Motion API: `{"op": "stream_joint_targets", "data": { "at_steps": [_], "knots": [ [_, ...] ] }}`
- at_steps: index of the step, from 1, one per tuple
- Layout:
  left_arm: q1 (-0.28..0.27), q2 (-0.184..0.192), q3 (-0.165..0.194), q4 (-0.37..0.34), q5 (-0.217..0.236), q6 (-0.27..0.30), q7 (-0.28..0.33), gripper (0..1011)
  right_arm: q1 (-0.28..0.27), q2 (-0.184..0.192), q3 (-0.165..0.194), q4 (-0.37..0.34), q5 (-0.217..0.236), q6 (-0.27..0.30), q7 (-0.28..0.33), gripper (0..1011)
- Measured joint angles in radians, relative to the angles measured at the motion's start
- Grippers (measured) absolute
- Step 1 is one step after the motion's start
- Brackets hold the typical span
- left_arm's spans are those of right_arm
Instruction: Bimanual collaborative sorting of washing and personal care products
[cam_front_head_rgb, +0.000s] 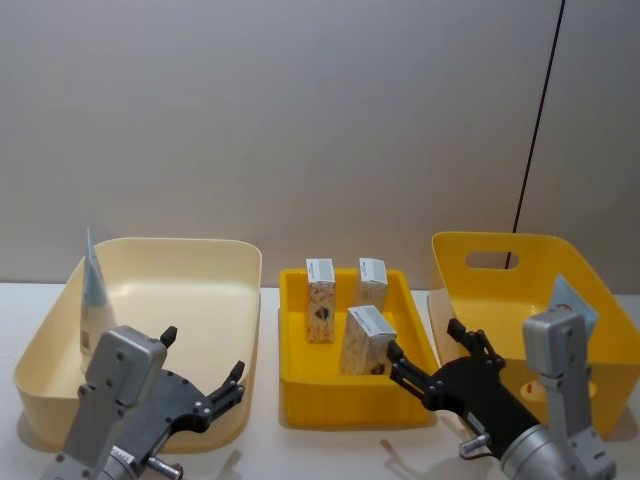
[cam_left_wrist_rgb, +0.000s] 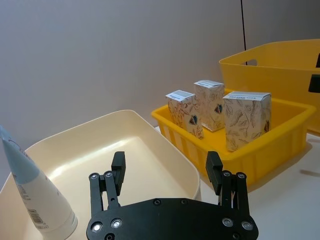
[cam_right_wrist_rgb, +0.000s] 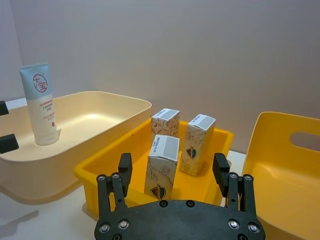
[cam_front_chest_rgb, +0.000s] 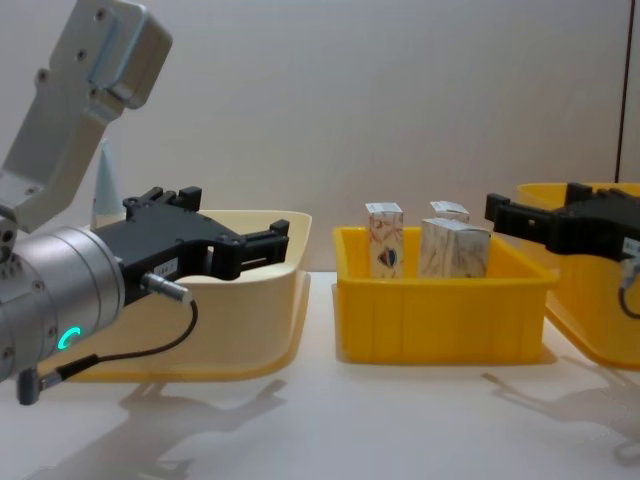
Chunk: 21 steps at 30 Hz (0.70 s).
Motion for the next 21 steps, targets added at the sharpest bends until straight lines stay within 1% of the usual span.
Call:
{"op": "stream_joint_targets", "data": {
  "at_steps": [11, 21],
  "knots": [
    [0.000, 0.000, 0.000, 0.000, 0.000, 0.000, 0.000, 1003, 0.064, -0.029, -0.017, 0.093, -0.009, -0.009, 0.036, 1001],
    [0.000, 0.000, 0.000, 0.001, 0.000, 0.000, 0.000, 1003, 0.110, -0.059, -0.025, 0.168, -0.018, -0.014, 0.048, 1001]
  ]
}}
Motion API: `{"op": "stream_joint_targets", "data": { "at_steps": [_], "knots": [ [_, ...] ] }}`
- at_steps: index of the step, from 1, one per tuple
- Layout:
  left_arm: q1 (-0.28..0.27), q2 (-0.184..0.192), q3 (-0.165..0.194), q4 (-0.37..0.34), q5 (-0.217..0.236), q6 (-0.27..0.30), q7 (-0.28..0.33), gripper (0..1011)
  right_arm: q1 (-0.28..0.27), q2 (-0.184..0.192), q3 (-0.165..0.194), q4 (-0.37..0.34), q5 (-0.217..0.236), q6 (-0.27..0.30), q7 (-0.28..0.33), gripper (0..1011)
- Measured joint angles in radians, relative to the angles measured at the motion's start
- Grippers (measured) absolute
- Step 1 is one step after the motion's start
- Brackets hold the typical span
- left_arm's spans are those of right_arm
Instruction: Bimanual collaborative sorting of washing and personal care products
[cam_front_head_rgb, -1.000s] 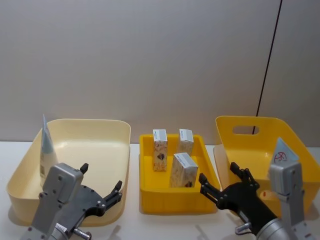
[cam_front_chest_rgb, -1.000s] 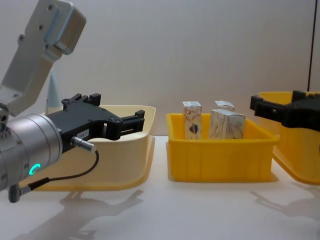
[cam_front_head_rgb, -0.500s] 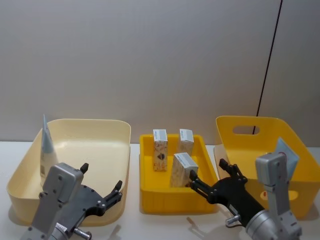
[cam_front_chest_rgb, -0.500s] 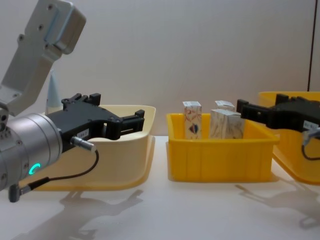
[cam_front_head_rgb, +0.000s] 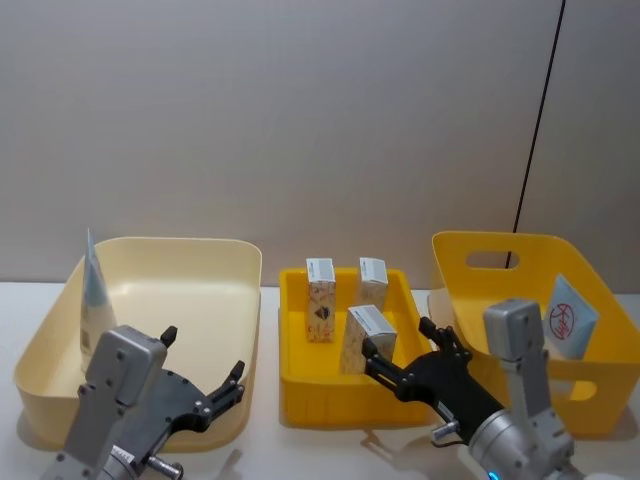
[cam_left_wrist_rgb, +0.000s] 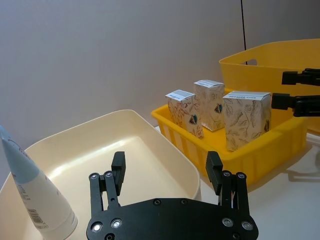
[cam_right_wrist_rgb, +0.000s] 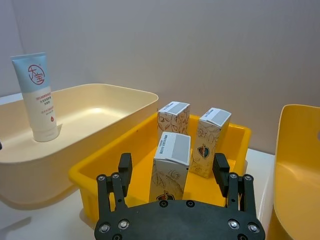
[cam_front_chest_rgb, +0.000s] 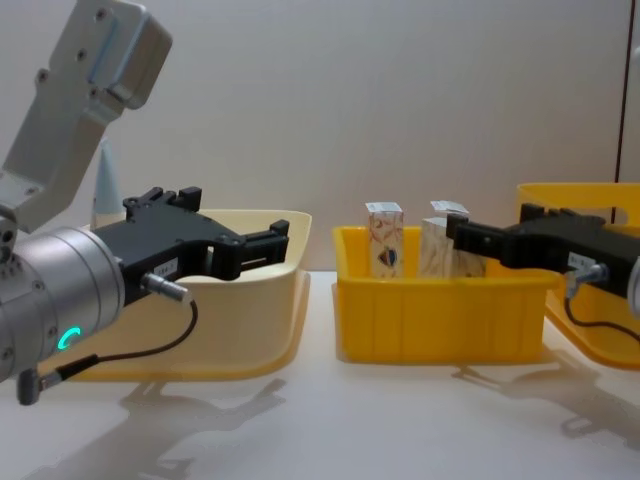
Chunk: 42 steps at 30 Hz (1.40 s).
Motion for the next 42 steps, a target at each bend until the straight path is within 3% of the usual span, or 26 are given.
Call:
{"op": "stream_joint_targets", "data": {
  "at_steps": [12, 28, 34, 42],
  "knots": [
    [0.000, 0.000, 0.000, 0.000, 0.000, 0.000, 0.000, 1003, 0.057, -0.046, -0.007, 0.094, -0.027, -0.021, -0.015, 1001],
    [0.000, 0.000, 0.000, 0.000, 0.000, 0.000, 0.000, 1003, 0.102, -0.090, -0.014, 0.168, -0.061, -0.039, -0.040, 1001],
    [0.000, 0.000, 0.000, 0.000, 0.000, 0.000, 0.000, 1003, 0.110, -0.099, -0.016, 0.181, -0.069, -0.041, -0.045, 889],
    [0.000, 0.000, 0.000, 0.000, 0.000, 0.000, 0.000, 1003, 0.116, -0.105, -0.016, 0.193, -0.075, -0.043, -0.049, 652]
  ]
}}
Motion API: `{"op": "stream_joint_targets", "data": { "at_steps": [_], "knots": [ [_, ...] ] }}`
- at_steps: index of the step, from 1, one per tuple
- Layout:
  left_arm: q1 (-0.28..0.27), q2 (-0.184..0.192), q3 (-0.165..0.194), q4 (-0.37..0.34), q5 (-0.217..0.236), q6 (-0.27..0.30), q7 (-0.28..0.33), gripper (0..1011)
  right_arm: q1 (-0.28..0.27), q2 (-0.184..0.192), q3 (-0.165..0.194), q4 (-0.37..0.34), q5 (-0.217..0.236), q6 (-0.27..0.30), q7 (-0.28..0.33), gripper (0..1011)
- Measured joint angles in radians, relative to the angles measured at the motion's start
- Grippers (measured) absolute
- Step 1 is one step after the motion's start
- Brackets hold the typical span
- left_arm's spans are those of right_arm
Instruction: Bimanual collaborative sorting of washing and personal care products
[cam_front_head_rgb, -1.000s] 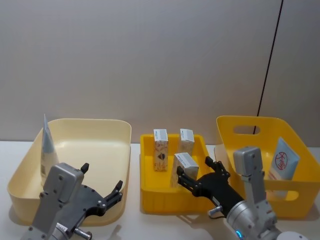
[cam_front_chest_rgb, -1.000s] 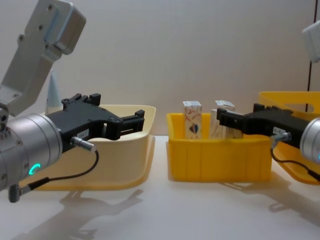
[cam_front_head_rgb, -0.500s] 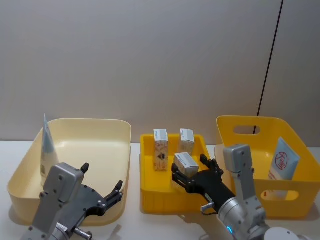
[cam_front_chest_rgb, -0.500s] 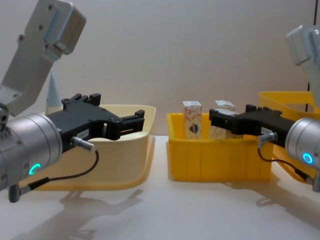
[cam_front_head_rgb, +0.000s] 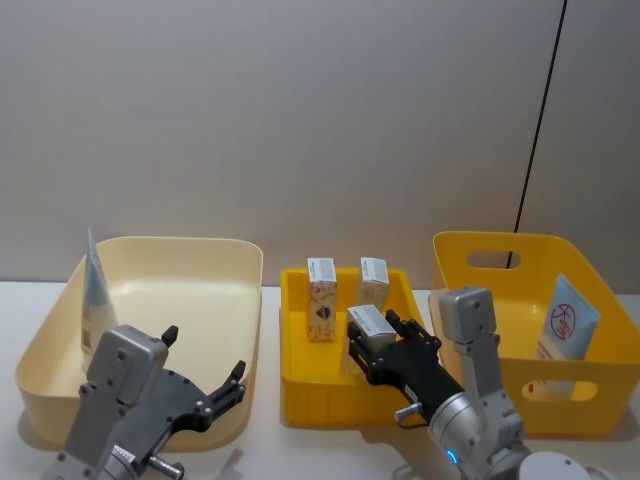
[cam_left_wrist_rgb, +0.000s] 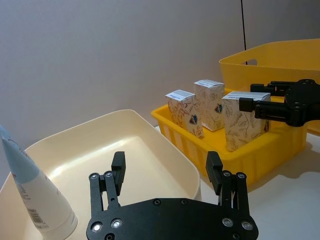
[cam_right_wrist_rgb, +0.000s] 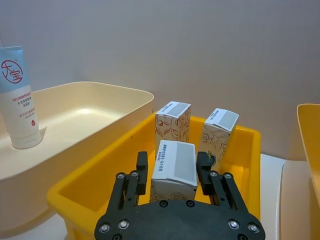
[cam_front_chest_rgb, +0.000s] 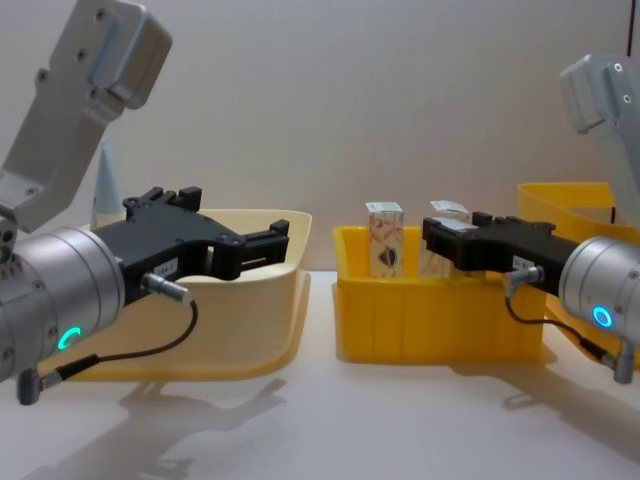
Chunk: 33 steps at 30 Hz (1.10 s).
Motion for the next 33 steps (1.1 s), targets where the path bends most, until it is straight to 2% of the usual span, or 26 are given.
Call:
{"op": "stream_joint_targets", "data": {
  "at_steps": [3, 4, 7, 19, 33],
  "knots": [
    [0.000, 0.000, 0.000, 0.000, 0.000, 0.000, 0.000, 1003, 0.001, -0.001, 0.000, 0.002, -0.001, 0.000, -0.001, 572],
    [0.000, 0.000, 0.000, 0.000, 0.000, 0.000, 0.000, 1003, 0.002, -0.002, 0.000, 0.003, -0.002, 0.000, -0.001, 514],
    [0.000, 0.000, 0.000, 0.000, 0.000, 0.000, 0.000, 1003, 0.003, -0.003, -0.001, 0.004, -0.003, -0.001, -0.002, 446],
    [0.000, 0.000, 0.000, 0.000, 0.000, 0.000, 0.000, 1003, 0.004, -0.005, 0.004, 0.007, -0.003, -0.015, 0.003, 445],
    [0.000, 0.000, 0.000, 0.000, 0.000, 0.000, 0.000, 1003, 0.018, -0.015, 0.045, 0.003, 0.026, -0.142, 0.037, 445]
  ]
}}
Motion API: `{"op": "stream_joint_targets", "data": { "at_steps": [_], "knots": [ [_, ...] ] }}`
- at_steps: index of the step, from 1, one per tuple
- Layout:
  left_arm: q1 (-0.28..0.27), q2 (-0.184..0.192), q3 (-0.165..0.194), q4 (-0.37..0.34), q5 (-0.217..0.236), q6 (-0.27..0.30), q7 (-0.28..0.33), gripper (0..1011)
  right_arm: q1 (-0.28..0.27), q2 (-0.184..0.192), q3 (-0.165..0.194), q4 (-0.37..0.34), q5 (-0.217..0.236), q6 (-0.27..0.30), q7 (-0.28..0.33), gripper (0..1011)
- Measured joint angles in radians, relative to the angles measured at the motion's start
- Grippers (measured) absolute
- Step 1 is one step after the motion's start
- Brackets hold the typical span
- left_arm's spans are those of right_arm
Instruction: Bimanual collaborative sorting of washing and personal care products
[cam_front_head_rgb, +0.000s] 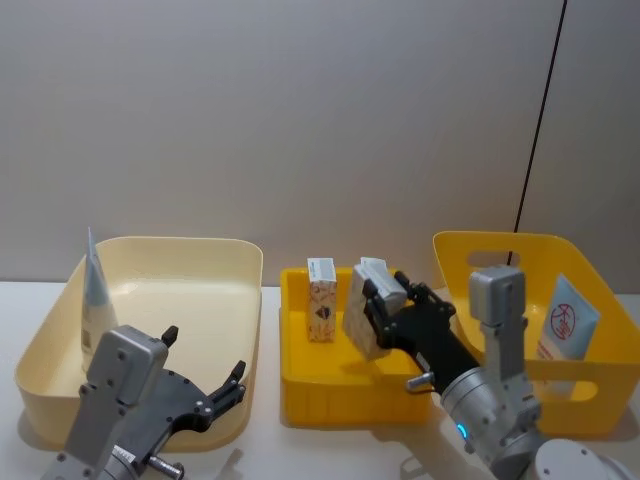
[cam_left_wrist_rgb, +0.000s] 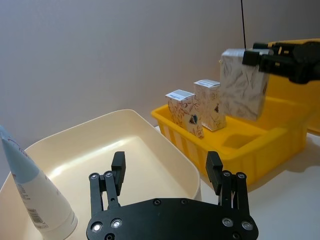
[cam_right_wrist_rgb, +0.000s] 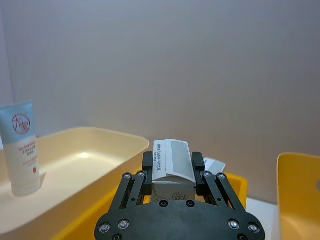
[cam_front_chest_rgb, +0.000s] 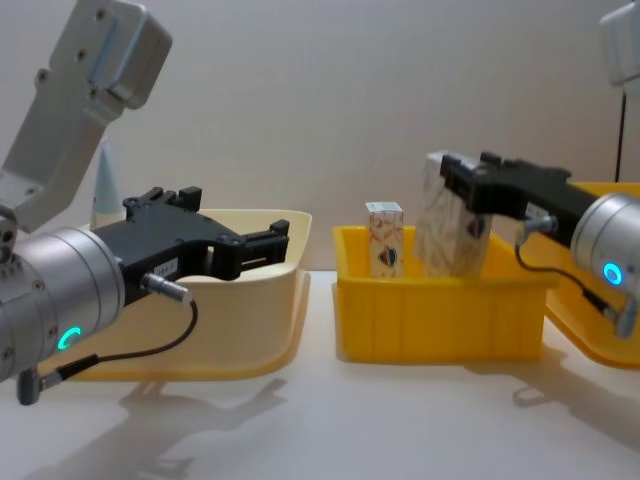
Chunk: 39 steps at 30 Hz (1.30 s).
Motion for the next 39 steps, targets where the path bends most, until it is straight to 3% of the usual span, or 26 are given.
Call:
{"op": "stream_joint_targets", "data": {
  "at_steps": [12, 18, 28, 39],
  "knots": [
    [0.000, 0.000, 0.000, 0.000, 0.000, 0.000, 0.000, 1003, 0.009, -0.010, 0.060, -0.040, 0.043, -0.117, 0.014, 445],
    [0.000, 0.000, 0.000, 0.000, 0.000, 0.000, 0.000, 1003, -0.011, -0.011, 0.111, -0.103, 0.055, -0.153, -0.014, 445],
    [0.000, 0.000, 0.000, 0.000, 0.000, 0.000, 0.000, 1003, -0.082, -0.003, 0.164, -0.219, 0.049, -0.133, -0.068, 444],
    [0.000, 0.000, 0.000, 0.000, 0.000, 0.000, 0.000, 1003, -0.155, 0.011, 0.185, -0.318, 0.018, -0.068, -0.100, 445]
  ]
}}
